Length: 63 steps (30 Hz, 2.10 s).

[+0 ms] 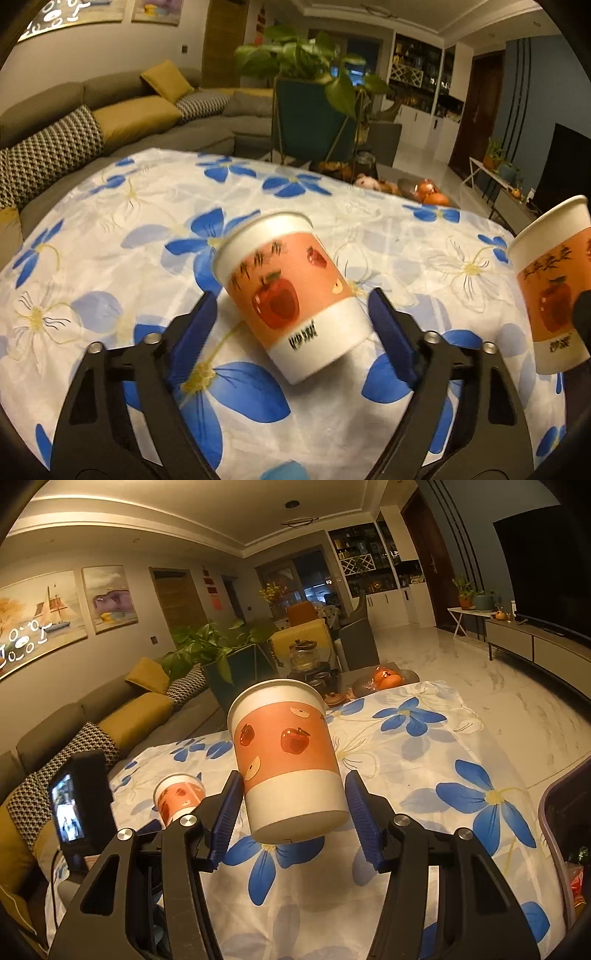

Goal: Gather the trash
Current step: 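Grasp one apple-print cup with the right tool while the left tool grasps the other, then carry both apple-print cups over the grey bin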

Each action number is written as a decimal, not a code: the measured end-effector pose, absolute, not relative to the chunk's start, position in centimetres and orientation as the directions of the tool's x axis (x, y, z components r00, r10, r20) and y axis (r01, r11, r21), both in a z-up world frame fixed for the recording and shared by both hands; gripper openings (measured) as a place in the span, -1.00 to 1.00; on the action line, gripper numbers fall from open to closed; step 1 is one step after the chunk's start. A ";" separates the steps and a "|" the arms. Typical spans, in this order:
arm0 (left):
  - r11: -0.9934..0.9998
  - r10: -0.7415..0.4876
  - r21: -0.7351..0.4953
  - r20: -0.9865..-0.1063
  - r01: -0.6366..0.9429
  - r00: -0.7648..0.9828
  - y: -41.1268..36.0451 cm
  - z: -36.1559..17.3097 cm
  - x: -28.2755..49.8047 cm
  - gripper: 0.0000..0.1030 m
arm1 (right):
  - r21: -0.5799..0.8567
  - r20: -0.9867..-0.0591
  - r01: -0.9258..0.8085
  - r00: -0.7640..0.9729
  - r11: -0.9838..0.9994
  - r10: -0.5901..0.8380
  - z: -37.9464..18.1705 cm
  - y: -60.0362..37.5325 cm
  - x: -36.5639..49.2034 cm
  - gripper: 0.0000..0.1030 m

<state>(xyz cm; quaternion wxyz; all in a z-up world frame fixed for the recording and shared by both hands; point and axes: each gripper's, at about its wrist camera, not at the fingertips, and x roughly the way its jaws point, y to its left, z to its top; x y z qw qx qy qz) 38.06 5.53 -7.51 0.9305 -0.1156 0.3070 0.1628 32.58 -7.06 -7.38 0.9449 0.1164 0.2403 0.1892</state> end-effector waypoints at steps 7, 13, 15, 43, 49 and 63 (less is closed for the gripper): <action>0.921 0.199 -0.152 -0.607 -0.358 0.770 5.9 -7.8 37.6 0.23 | 0.303 -0.416 -0.309 0.808 0.902 0.417 -7.6 -6.7 32.3 0.08; 0.932 0.174 -0.171 -0.565 -0.320 0.806 5.7 -7.0 36.1 0.16 | 0.309 -0.416 -0.301 0.810 0.902 0.413 -7.5 -7.0 31.7 0.08; 0.937 0.167 -0.168 -0.551 -0.305 0.818 5.4 -6.5 35.6 0.15 | 0.314 -0.411 -0.300 0.812 0.901 0.413 -7.4 -7.4 31.4 0.08; 0.982 -0.126 -0.179 -0.368 0.062 0.921 -5.7 1.2 25.3 0.15 | 0.300 -0.304 -0.175 0.914 0.938 0.268 -3.1 -18.4 21.9 0.09; 0.972 -0.221 -0.155 -0.364 0.175 0.905 -11.5 1.6 25.2 0.15 | 0.290 -0.294 -0.075 0.942 0.954 0.163 -2.9 -23.2 19.9 0.09; 0.927 -0.375 -0.140 -0.387 0.348 0.843 -21.3 0.2 26.6 0.15 | 0.303 -0.301 0.136 0.953 0.943 -0.041 -4.5 -31.6 18.4 0.10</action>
